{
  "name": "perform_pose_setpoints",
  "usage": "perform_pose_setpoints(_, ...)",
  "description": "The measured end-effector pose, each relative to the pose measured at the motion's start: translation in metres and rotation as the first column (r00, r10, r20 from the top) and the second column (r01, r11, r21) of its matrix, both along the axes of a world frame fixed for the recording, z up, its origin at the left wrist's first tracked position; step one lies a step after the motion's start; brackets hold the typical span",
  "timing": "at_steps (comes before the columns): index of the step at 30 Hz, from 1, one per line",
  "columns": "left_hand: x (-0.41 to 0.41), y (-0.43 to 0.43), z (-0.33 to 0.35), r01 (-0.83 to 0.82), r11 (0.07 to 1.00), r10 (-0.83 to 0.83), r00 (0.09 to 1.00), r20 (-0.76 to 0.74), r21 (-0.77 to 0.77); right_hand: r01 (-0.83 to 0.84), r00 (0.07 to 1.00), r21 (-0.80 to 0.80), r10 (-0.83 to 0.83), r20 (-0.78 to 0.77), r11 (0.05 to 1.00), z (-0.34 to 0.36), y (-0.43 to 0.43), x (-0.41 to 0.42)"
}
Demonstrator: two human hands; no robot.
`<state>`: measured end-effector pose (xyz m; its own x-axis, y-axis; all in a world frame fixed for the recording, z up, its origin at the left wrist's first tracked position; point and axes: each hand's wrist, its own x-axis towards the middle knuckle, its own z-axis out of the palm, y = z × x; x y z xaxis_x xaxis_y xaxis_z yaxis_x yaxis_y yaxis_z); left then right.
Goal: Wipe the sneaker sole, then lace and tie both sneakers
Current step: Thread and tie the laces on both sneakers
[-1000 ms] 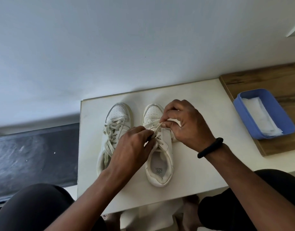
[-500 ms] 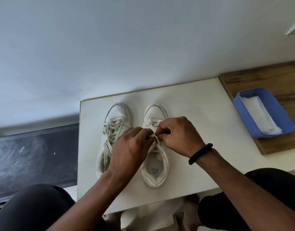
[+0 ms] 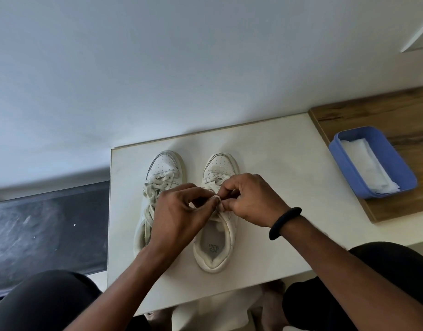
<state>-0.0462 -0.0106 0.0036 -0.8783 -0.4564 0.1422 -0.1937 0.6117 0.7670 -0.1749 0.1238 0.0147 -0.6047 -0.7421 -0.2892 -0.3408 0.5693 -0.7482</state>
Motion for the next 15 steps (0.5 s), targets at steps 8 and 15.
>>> perform_pose_setpoints(8, -0.008, -0.014, 0.011, -0.105, 0.923, -0.054, 0.917, 0.395, 0.371, 0.148, 0.987, 0.047, -0.144, -0.073, 0.988, 0.004, 0.003, -0.007)
perform_pose_setpoints(15, -0.009, -0.018, 0.011, -0.153, 0.845, -0.098, 0.898, 0.43, 0.513, -0.061, 0.98, 0.122, 0.082, -0.179, 0.991, 0.02, 0.002, 0.02)
